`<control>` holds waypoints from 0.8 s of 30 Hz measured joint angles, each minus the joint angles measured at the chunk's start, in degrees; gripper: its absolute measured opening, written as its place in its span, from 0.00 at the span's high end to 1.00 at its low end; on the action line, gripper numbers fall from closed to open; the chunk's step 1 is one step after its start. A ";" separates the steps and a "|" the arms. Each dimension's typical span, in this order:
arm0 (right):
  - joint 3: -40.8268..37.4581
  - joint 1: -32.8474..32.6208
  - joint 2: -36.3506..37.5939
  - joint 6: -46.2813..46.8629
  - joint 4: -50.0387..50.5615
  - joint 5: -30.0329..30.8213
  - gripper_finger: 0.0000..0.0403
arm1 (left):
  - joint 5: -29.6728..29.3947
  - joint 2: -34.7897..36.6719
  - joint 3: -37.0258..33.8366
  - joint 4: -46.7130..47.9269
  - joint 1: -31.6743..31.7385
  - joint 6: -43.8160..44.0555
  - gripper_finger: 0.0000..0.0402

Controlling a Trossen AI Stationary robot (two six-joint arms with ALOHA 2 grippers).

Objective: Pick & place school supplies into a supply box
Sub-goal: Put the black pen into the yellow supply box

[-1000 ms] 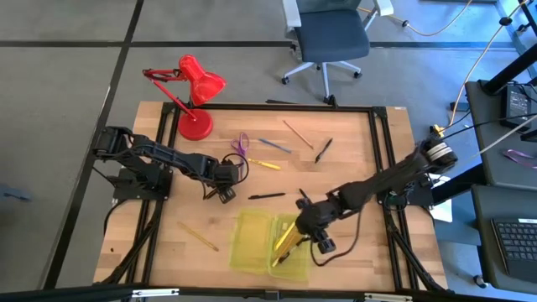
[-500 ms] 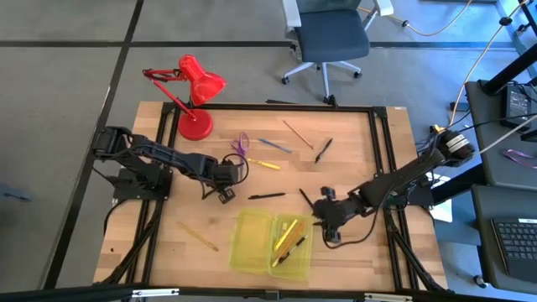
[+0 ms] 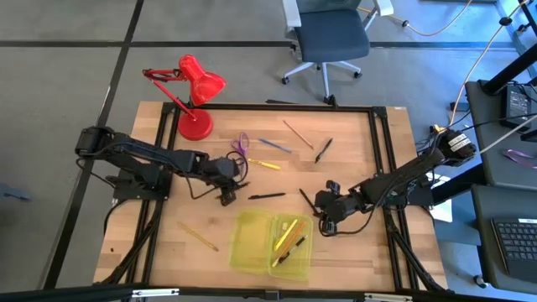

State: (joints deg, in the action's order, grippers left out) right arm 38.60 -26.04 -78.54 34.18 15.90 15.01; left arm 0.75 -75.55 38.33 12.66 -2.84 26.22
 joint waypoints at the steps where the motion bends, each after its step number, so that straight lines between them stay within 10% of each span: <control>1: 0.13 0.35 0.00 -0.17 -0.17 0.02 0.61 | 1.66 0.00 0.01 -3.81 -0.61 -1.49 0.96; 7: 0.16 2.59 0.01 1.92 0.21 0.00 0.61 | 1.91 0.02 4.16 -10.92 -6.04 -9.64 0.96; 24: 0.21 8.29 0.00 4.61 4.50 -2.66 0.61 | -4.31 -23.96 27.99 -11.15 -14.41 13.27 0.96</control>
State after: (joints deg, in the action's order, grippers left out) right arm 38.81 -17.75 -78.54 38.79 20.40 12.34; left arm -3.56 -99.51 66.31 1.52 -17.25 39.49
